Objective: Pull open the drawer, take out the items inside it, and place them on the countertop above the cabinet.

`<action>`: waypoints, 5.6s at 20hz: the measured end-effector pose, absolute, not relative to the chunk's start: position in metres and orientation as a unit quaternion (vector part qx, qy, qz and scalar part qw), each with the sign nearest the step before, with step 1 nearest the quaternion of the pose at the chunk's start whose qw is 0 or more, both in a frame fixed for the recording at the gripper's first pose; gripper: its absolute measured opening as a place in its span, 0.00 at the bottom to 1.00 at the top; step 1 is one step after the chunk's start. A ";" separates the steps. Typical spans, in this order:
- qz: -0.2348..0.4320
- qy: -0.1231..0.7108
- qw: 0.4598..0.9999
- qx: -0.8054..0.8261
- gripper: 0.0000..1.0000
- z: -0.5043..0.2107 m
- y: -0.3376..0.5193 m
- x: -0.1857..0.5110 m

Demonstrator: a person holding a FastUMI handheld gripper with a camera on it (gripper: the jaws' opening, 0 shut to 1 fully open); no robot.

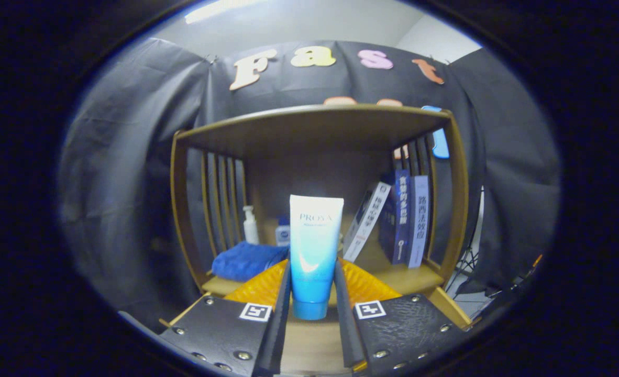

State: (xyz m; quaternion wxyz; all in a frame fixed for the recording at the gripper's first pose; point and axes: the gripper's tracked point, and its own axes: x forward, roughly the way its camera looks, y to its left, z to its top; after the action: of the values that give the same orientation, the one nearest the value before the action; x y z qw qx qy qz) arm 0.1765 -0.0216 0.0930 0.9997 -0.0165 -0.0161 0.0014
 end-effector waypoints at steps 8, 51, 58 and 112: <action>-0.025 -0.001 0.999 -0.030 0.44 0.086 -0.031 0.247; -0.051 0.027 0.993 -0.101 0.98 0.072 -0.019 0.156; -0.071 -0.022 0.994 -0.083 0.98 0.088 -0.031 0.070; -0.022 0.048 0.999 -0.005 0.99 -0.164 -0.034 0.176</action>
State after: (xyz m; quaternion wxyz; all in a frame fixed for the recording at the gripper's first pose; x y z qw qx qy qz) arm 0.1755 -0.0341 -0.1645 0.9986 -0.0051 0.0478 -0.0218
